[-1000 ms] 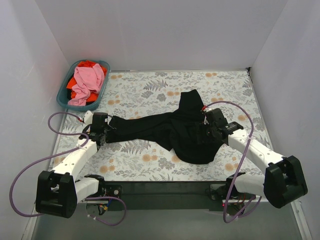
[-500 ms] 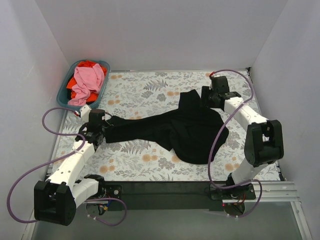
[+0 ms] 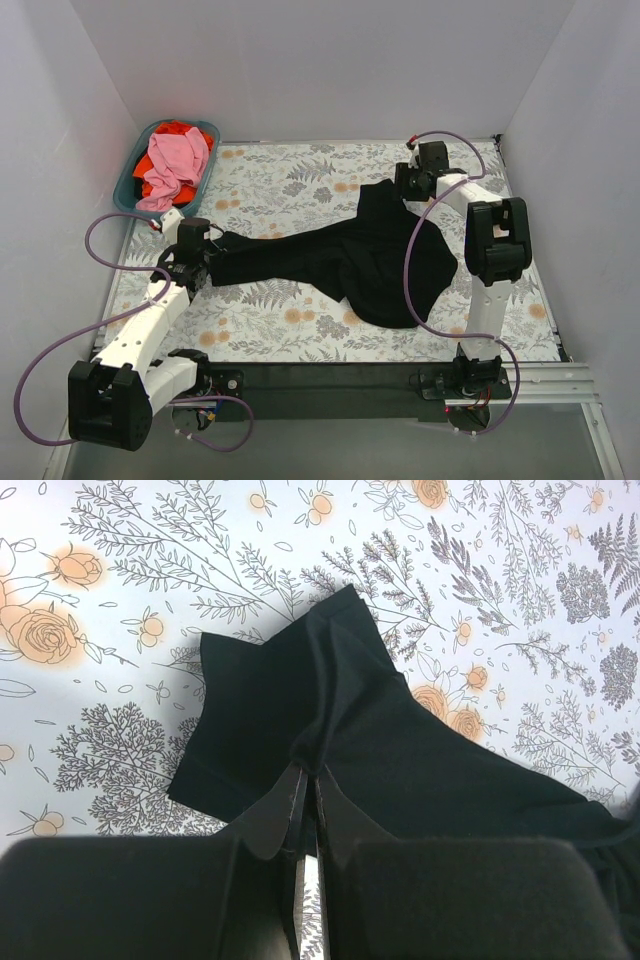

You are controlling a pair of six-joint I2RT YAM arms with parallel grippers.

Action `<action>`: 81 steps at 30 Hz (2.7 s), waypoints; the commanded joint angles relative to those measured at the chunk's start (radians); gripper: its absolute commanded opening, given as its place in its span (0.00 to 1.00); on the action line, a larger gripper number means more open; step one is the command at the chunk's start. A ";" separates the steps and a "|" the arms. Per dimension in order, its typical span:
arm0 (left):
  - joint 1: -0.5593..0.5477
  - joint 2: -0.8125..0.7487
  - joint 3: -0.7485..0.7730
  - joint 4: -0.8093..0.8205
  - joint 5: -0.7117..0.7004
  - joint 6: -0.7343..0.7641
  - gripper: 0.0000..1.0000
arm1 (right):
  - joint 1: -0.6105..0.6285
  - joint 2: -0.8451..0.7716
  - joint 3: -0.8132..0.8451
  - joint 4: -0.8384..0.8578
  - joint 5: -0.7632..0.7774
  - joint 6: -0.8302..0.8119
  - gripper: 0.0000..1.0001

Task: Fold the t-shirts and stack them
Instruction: Flatten the tshirt out

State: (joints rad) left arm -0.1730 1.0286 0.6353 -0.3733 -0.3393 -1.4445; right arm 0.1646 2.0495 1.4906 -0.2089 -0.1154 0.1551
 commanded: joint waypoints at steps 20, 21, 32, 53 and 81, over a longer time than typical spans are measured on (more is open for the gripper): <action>0.001 -0.237 0.210 -0.358 -0.030 -0.004 0.00 | 0.445 -0.446 -0.461 -0.073 0.301 -0.035 0.11; 0.001 -0.248 0.202 -0.361 -0.012 -0.010 0.00 | 0.488 -0.453 -0.480 -0.096 0.307 -0.031 0.13; 0.001 -0.309 0.098 -0.332 -0.010 -0.050 0.00 | 0.494 -0.654 -0.472 -0.144 0.339 -0.060 0.61; 0.001 -0.318 -0.051 -0.191 -0.044 -0.004 0.00 | 0.254 -0.329 -0.350 0.131 -0.262 -0.152 0.72; 0.001 -0.318 -0.057 -0.174 -0.043 0.006 0.00 | 0.257 -0.193 -0.273 0.085 -0.529 -0.232 0.58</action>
State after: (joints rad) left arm -0.1730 0.7227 0.5823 -0.5598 -0.3603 -1.4532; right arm 0.4202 1.8805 1.2285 -0.1127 -0.5987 -0.0433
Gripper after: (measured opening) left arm 0.020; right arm 0.604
